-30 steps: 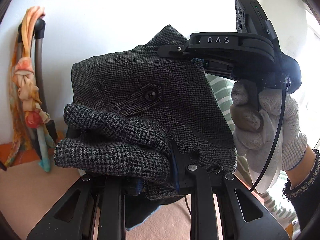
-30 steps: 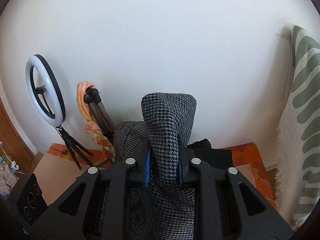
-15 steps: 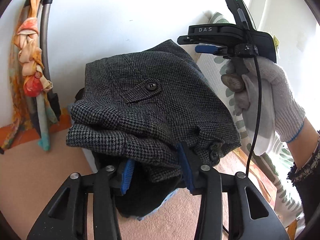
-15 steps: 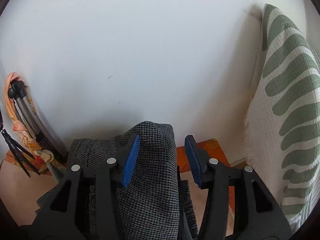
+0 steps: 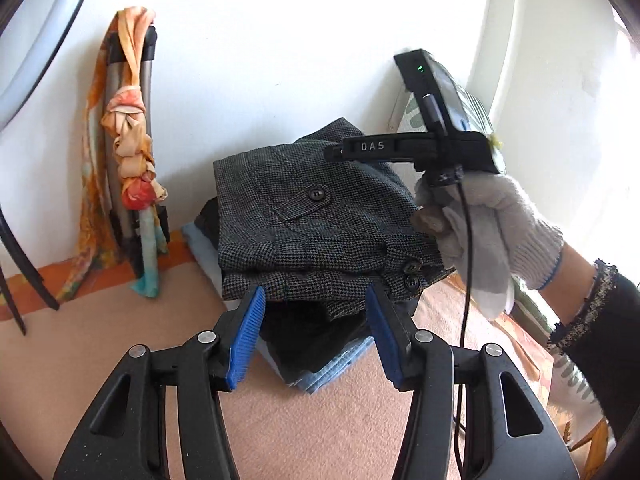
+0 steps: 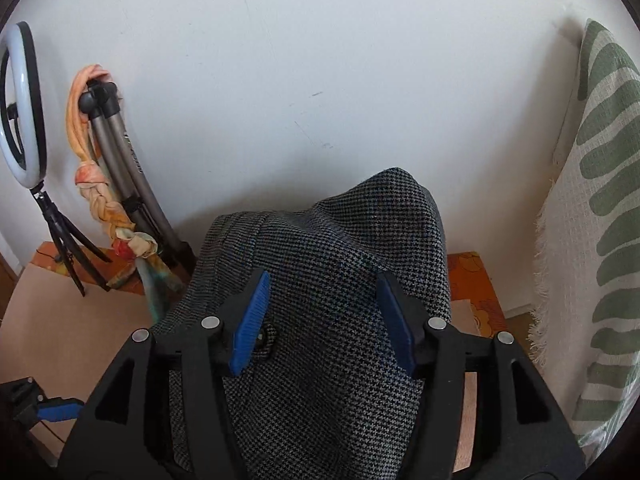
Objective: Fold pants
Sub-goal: 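Lower the pants onto the clothes stack and open both grippers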
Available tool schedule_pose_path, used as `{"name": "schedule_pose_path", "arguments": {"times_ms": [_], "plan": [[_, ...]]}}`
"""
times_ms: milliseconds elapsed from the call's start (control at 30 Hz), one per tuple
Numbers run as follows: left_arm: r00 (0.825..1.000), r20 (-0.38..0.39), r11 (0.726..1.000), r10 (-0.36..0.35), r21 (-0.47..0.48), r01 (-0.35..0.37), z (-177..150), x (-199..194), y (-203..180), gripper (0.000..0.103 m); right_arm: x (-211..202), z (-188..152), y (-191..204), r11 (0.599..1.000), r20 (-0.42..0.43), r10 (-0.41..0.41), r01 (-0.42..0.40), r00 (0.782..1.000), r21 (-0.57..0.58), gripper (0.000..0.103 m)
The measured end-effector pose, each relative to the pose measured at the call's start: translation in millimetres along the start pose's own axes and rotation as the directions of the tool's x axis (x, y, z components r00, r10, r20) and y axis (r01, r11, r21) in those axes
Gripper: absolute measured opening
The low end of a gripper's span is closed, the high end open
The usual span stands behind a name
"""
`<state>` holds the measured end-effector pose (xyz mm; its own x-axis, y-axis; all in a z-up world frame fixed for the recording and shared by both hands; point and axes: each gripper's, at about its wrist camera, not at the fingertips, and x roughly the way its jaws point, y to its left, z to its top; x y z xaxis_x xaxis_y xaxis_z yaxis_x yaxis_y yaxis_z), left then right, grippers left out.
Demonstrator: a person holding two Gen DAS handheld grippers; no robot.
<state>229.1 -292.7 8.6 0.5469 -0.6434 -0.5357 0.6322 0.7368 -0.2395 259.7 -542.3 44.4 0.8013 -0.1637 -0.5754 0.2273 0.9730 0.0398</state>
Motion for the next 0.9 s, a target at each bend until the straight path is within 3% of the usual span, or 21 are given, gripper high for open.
{"name": "schedule_pose_path", "arguments": {"times_ms": [167, 267, 467, 700, 900], "plan": [[1.000, -0.015, 1.000, 0.019, -0.008, -0.019, -2.8, -15.6, 11.7, 0.051, 46.1, -20.0, -34.1, 0.993, -0.090, -0.098, 0.104, 0.991, 0.062, 0.058], [0.999, -0.018, 0.999, 0.033, -0.004, -0.033, -4.0, -21.8, 17.8, 0.051, 42.1, -31.6, -52.0, 0.988, -0.068, -0.074, 0.082, 0.995, 0.128, 0.064], [0.999, -0.025, 0.999, 0.046, -0.028, -0.046, -3.4, -38.4, 14.2, 0.052, 2.2, -27.8, -46.9, 0.987, -0.022, -0.104, 0.106, 0.994, 0.120, 0.065], [0.995, 0.016, 0.995, 0.099, -0.035, -0.098, -6.9, -97.5, -1.2, 0.076, -73.1, -41.6, -16.6, 0.989, 0.050, -0.077, 0.070, 0.996, 0.127, 0.070], [0.985, 0.058, 0.986, 0.165, -0.035, -0.163, -24.3, -148.9, -11.0, 0.082, -131.8, -69.7, 20.6, 0.992, 0.089, -0.059, 0.049, 0.994, 0.117, 0.080]]}}
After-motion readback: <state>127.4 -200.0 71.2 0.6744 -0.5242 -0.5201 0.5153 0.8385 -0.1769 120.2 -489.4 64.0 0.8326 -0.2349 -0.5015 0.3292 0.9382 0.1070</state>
